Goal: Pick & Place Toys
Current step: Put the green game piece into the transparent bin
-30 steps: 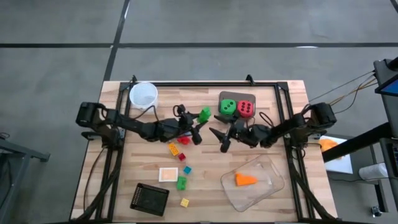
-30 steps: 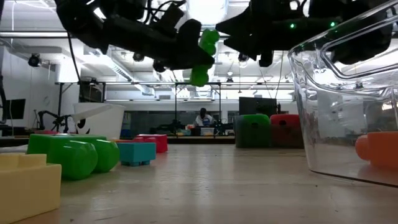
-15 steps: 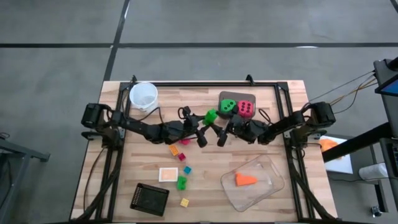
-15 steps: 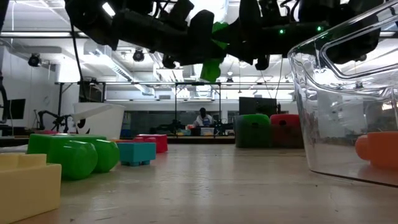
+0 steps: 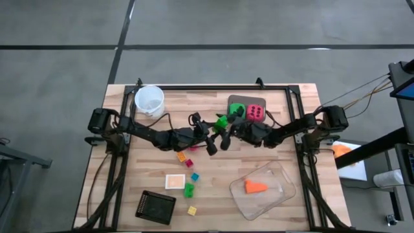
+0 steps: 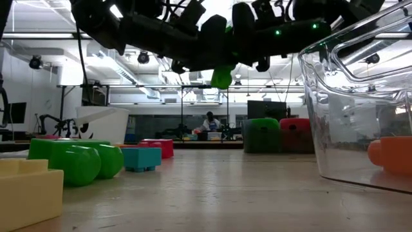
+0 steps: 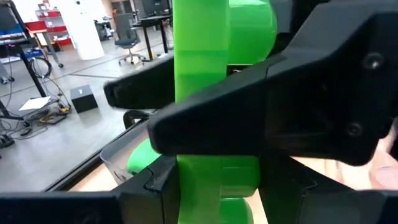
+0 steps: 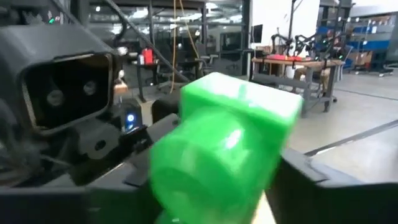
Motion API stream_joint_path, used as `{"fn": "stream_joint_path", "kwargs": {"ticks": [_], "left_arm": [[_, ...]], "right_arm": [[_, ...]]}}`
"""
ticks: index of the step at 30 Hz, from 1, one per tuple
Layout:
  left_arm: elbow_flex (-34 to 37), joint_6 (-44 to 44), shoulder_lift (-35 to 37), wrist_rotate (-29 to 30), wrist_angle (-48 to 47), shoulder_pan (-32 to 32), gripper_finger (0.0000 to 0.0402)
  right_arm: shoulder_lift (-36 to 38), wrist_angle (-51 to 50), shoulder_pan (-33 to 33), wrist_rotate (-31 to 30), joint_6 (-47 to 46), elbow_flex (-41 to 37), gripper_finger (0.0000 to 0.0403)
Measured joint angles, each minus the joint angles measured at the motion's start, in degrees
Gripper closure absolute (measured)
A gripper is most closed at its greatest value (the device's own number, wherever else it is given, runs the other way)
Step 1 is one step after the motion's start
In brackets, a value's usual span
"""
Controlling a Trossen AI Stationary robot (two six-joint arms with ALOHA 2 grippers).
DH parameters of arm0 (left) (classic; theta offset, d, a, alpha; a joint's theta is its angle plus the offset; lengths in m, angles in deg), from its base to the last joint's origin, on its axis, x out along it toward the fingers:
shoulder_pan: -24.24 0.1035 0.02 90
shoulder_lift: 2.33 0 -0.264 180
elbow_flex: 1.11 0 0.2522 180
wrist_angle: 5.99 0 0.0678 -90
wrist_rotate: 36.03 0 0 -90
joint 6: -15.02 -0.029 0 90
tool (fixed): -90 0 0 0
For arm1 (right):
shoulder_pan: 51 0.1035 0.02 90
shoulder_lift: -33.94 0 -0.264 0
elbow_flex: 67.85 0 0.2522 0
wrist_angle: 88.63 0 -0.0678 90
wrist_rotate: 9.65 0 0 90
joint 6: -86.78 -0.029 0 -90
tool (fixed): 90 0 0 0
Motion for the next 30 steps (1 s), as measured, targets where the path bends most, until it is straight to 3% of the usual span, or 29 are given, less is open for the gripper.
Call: {"fn": "stream_joint_path", "kwargs": {"ticks": [2, 4, 5, 8, 15, 21, 30], "left_arm": [[0.0, -0.67, -0.02, -0.13, 0.02, 0.02, 0.0243], [0.0, -1.34, -0.02, -0.85, -0.16, -0.02, 0.0255], [0.04, -1.33, -0.02, -1.13, -0.31, -0.16, 0.0283], [0.32, -3.22, 0.18, -3.35, -0.85, -0.42, 0.0316], [5.89, -7.21, 3.91, -7.32, 3.59, -1.96, 0.0281], [17.19, -8.92, 10.55, -8.36, 16.38, -4.04, 0.0256], [30.17, -5.4, 20.2, -8.11, 19.35, -6.4, 0.0252]], "right_arm": [[0.0, -0.38, 0.01, 0.03, -0.65, 0.56, 0.0246], [0.0, -0.57, 0.01, 0.35, -0.32, 0.68, 0.0256], [0.0, -0.71, 0.01, 1.65, 0.33, 0.66, 0.0282], [0.02, -0.92, 0.11, 2.33, 0.63, 0.58, 0.0281], [0.09, 1.1, 0.4, 3.99, 0.27, 0.47, 0.0281], [0.02, 8.56, 0.14, 7.9, 0.63, -1.58, 0.0281], [1.36, 12.14, 3.71, 27.14, 0.14, -6.79, 0.0282]]}}
